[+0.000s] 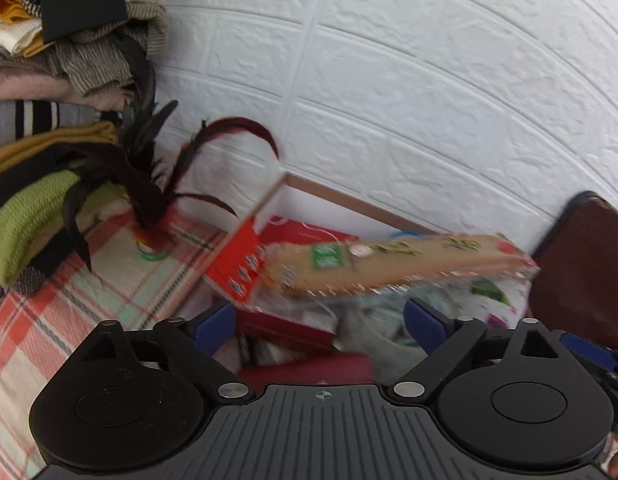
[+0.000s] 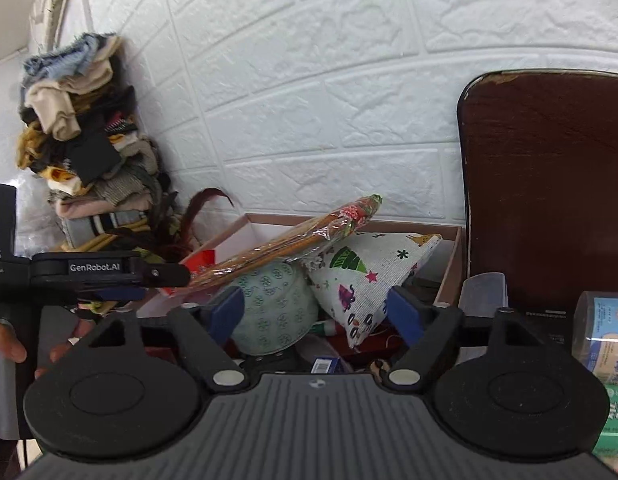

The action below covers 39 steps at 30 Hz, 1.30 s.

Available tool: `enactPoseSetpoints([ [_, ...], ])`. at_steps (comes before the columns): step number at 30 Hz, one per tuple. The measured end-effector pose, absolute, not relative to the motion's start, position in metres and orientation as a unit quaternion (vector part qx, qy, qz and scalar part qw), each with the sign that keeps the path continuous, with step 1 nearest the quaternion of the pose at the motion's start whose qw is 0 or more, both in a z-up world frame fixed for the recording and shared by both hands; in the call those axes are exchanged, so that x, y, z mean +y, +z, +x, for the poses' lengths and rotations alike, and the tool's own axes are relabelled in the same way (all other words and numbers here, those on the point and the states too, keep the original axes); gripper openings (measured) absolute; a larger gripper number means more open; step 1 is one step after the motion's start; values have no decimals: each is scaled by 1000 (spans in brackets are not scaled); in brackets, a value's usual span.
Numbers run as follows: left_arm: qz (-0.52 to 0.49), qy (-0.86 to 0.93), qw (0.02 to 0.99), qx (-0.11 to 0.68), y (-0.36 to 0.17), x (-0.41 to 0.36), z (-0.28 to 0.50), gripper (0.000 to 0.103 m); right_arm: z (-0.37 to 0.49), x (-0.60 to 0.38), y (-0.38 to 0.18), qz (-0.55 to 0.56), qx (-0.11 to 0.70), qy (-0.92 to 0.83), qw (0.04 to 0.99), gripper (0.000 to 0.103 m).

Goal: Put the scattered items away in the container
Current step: 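Carry the biscuit and red packet into the cardboard box and open both grippers, then move both grippers back to the white floral insoles on the bed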

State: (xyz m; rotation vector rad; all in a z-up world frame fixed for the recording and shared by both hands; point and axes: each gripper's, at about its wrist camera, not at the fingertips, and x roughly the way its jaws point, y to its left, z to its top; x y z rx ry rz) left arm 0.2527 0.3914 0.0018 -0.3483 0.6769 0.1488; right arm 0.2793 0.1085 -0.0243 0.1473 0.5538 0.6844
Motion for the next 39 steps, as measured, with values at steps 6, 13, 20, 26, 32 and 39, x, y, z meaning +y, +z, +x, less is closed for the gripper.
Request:
enactPoseSetpoints([
  [6,-168,33,931,322,14,342,209,103,235,66,-26,112,262,339,897,97],
  [13,-161,-13,932,325,-5,262,163,103,183,1,-55,119,294,306,897,100],
  [20,-164,-61,922,347,-52,183,131,103,134,-96,-76,108,305,240,915,100],
  [26,-155,-104,904,384,-89,119,116,102,114,-172,-101,136,341,169,915,100],
  [32,-140,-152,888,411,-110,72,112,89,107,-205,-121,147,355,136,913,100],
  [39,-89,-196,875,434,-123,28,126,71,117,-217,-139,152,365,138,908,99],
])
